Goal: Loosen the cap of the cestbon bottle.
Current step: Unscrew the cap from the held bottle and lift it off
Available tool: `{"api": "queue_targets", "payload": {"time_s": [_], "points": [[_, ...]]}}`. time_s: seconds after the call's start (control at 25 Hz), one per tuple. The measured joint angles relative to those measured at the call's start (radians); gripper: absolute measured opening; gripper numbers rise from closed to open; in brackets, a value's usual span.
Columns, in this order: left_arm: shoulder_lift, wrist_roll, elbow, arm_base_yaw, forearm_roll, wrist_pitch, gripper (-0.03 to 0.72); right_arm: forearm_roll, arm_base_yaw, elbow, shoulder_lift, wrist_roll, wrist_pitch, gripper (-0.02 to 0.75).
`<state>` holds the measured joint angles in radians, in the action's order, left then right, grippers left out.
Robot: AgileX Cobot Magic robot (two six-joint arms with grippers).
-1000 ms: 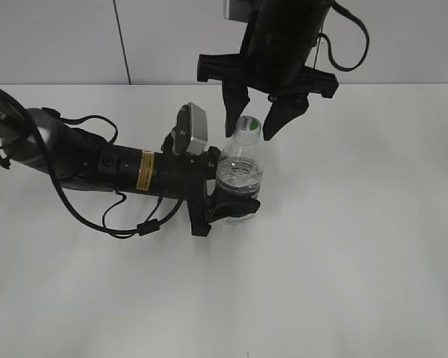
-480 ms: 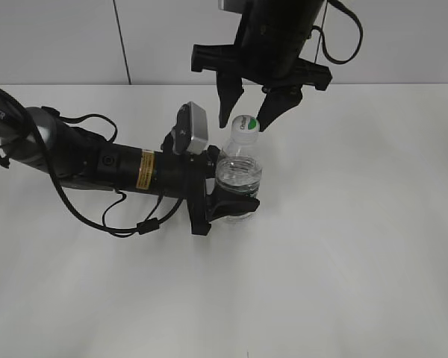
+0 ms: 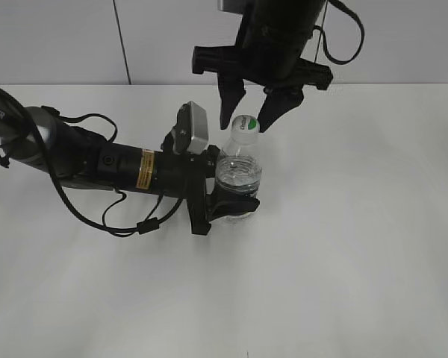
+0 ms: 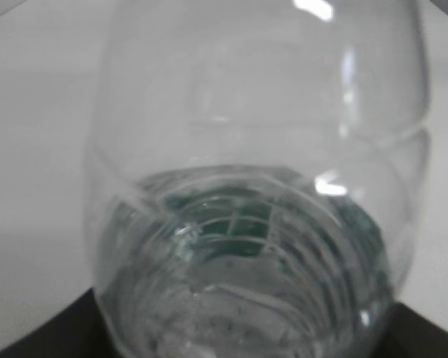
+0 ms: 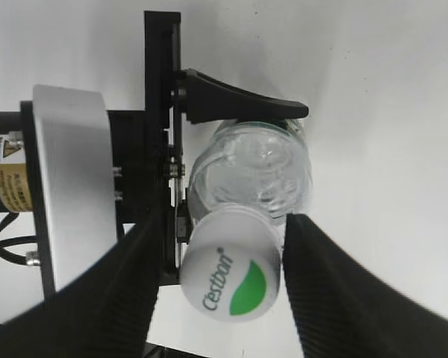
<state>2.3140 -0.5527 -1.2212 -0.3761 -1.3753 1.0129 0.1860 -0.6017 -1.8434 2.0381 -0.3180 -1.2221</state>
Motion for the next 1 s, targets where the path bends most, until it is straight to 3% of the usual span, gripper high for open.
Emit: {"api": "queue_targets", "payload": {"time_s": [1.0], "points": [[-0.001,0.002,0.0,0.0,0.002,-0.002,0.414,-0.013,0.0,0.043,-0.03,0.004,0.0,0.403]]}}
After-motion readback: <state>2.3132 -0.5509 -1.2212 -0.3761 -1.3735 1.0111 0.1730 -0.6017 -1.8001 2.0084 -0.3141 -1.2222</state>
